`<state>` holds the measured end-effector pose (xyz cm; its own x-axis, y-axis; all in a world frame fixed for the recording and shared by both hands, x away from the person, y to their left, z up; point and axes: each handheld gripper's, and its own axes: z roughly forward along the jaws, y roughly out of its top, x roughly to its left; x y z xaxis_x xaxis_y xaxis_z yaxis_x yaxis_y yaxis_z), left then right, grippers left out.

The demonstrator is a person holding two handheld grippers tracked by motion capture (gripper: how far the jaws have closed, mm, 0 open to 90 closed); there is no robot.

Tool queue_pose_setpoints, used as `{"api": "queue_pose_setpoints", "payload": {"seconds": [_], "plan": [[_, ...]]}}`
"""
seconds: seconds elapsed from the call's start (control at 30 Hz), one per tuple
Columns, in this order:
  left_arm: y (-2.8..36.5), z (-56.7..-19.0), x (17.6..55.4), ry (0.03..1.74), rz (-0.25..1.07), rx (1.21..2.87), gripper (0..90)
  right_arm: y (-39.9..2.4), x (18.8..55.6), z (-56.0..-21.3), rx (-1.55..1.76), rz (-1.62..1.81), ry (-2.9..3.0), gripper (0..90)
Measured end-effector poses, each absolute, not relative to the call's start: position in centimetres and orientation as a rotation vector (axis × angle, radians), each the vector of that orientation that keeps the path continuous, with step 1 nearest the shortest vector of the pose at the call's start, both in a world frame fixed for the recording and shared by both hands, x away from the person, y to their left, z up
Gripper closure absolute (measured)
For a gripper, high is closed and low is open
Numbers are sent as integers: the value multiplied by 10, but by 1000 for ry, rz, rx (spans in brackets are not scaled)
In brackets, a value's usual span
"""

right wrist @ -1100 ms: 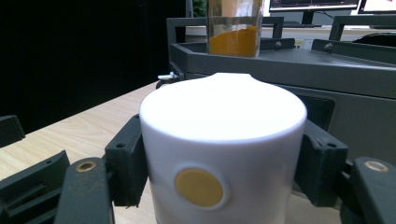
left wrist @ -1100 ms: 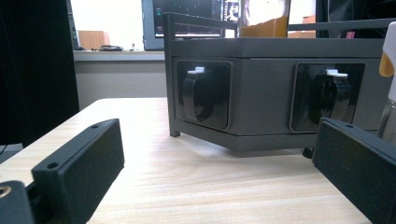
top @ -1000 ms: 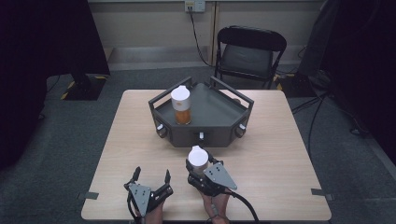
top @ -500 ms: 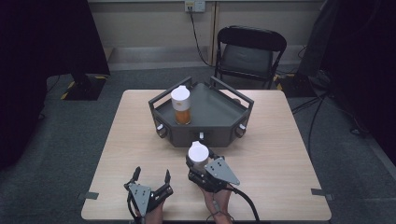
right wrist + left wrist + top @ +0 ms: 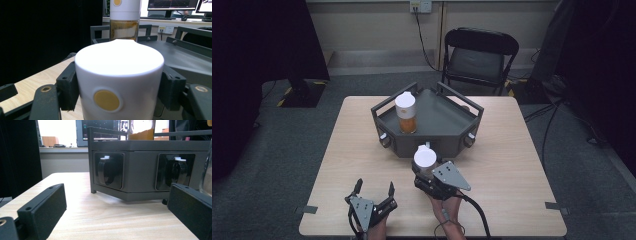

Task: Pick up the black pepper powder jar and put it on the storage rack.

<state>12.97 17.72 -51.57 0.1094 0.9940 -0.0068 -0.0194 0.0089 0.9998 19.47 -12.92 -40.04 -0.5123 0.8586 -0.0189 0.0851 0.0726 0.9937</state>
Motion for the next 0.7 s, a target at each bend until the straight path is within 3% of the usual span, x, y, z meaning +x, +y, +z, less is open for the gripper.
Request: {"api": "queue_pose_setpoints", "payload": {"seconds": [0.7], "plan": [[177, -516, 130, 1118, 1131, 1237, 17, -133, 201, -386, 924, 1501, 1697, 298]]}}
